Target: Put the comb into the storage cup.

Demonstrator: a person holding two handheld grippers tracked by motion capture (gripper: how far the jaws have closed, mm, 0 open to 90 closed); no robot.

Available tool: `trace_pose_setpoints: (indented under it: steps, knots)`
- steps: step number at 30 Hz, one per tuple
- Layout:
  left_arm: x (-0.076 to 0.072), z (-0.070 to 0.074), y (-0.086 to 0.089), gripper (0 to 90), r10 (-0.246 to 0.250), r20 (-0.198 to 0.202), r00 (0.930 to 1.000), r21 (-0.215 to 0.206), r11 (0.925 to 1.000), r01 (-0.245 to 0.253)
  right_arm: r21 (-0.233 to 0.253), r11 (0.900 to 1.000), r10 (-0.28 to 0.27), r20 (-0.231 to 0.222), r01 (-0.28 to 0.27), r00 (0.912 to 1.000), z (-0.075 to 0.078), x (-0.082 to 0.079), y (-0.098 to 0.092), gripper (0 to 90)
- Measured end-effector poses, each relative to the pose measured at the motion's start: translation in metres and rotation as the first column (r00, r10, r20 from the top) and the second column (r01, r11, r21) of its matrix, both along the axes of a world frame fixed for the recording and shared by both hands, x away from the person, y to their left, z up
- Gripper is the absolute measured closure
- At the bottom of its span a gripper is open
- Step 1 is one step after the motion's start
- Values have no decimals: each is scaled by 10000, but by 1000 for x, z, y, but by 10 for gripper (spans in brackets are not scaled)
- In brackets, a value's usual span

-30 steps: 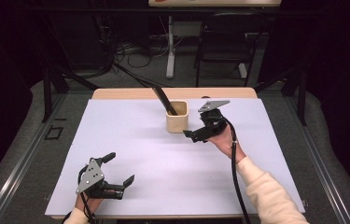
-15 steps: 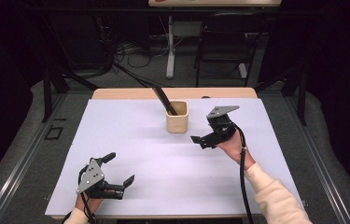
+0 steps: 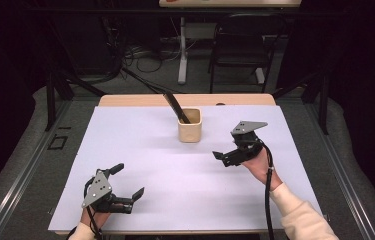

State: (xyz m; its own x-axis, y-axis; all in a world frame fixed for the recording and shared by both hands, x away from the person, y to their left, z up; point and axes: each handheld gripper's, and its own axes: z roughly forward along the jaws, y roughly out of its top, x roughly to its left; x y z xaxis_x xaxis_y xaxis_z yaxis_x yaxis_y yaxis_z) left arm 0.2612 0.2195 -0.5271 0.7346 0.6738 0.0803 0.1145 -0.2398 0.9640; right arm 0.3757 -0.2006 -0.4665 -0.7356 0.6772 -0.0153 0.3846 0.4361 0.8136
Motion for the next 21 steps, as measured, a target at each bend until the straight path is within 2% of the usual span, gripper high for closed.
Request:
trace_pose_setpoints:
  steps: [5,21]
  knots:
    - [0,0,0,1,-11,20,10000,31,10000,11,-154,9999,24,58,-23,10000,-2,-7,-5,0]
    - [1,0,0,1,28,-9,10000,49,10000,-28,-278,9986,-435,269,442,9987,-17,-30,-25,0]
